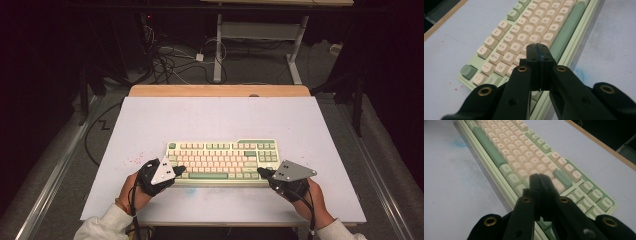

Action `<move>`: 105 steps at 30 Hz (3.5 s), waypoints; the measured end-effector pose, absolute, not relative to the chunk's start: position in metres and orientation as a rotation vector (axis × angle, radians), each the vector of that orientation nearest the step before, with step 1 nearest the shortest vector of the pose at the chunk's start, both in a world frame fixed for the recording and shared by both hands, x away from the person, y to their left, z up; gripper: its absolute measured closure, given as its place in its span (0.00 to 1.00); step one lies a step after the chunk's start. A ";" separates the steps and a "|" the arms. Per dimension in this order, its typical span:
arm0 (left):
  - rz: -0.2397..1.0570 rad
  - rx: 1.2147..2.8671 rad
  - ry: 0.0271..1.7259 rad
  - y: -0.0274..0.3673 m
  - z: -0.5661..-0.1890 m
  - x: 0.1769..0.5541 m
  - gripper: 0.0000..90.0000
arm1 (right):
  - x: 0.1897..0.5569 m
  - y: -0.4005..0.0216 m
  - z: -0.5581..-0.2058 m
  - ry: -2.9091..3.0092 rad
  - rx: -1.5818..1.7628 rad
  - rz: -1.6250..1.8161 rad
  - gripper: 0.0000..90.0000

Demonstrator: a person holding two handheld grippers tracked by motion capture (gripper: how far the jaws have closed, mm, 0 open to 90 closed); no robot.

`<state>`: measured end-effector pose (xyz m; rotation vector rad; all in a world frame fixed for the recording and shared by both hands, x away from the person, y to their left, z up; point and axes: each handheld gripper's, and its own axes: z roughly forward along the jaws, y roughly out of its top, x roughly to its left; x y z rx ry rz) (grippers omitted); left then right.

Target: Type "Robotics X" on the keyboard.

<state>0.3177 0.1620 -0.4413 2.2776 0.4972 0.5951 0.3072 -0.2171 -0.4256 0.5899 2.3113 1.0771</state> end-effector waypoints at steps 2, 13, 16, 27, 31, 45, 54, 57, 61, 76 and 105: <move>0.593 2.279 0.491 0.160 -0.440 0.319 0.97 | 0.307 -0.217 -0.426 2.315 0.589 1.074 1.00; 0.554 2.278 0.476 0.148 -0.441 0.328 0.97 | 0.307 -0.215 -0.428 2.330 0.582 1.067 1.00; 0.543 2.285 0.470 0.144 -0.442 0.330 0.97 | 0.307 -0.215 -0.429 2.333 0.583 1.066 1.00; 0.515 2.324 0.449 0.127 -0.449 0.338 0.97 | 0.308 -0.214 -0.431 2.346 0.582 1.059 1.00; 0.513 2.332 0.458 0.127 -0.451 0.341 0.97 | 0.308 -0.213 -0.431 2.351 0.578 1.056 1.00; 0.468 2.390 0.463 0.121 -0.457 0.350 0.97 | 0.309 -0.213 -0.433 2.364 0.579 1.043 1.00; 0.515 2.357 0.467 0.125 -0.451 0.347 0.97 | 0.308 -0.213 -0.431 2.353 0.576 1.047 1.00; 0.519 2.342 0.470 0.127 -0.448 0.346 0.97 | 0.308 -0.214 -0.430 2.347 0.571 1.049 1.00; 0.527 2.335 0.472 0.129 -0.447 0.345 0.97 | 0.307 -0.214 -0.429 2.343 0.571 1.053 1.00; 0.540 2.319 0.490 0.136 -0.444 0.344 0.97 | 0.307 -0.214 -0.429 2.336 0.561 1.045 1.00; 0.532 2.307 0.553 0.148 -0.446 0.356 0.97 | 0.309 -0.213 -0.431 2.346 0.559 1.037 1.00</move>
